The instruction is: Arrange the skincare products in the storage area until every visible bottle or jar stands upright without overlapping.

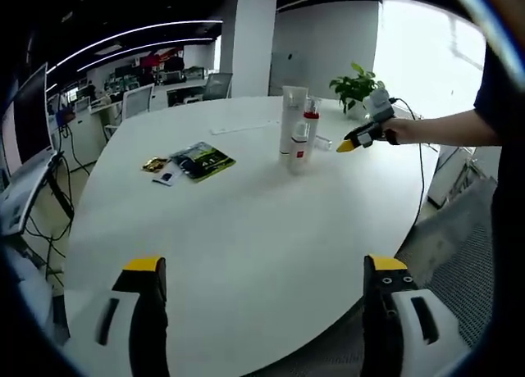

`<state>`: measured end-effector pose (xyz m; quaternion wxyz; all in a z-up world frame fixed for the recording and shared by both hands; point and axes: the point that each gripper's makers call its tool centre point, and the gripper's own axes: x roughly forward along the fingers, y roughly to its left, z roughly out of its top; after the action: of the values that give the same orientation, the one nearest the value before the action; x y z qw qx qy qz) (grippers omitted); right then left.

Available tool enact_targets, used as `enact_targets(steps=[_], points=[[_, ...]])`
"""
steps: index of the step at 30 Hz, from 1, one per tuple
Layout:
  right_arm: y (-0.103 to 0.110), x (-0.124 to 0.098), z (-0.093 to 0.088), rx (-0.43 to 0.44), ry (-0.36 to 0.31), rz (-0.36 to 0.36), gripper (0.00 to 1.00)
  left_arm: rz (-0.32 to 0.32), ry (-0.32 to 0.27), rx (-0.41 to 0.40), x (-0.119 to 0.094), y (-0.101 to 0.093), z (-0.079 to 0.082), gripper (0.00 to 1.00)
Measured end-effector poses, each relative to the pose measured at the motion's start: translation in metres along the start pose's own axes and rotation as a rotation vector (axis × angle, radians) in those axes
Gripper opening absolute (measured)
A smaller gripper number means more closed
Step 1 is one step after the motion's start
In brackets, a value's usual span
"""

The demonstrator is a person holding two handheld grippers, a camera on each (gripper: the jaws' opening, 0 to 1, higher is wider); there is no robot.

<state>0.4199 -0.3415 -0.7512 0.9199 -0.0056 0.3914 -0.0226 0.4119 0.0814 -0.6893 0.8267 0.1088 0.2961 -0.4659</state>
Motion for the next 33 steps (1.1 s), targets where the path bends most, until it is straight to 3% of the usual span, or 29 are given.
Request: enact_targets(steps=[11,17,33], points=[[-0.006,0.022,0.008,0.005,0.007,-0.040,0.64,0.025,0.006,0.003,0.000,0.004,-0.001,0.92],[-0.018,0.035,0.012,0.023,0.008,-0.113,0.61,0.037,0.003,-0.003,-0.001,0.007,-0.001,0.92],[-0.025,0.059,0.023,0.016,0.014,-0.130,0.39,0.049,0.003,-0.011,-0.002,0.010,-0.003,0.92]])
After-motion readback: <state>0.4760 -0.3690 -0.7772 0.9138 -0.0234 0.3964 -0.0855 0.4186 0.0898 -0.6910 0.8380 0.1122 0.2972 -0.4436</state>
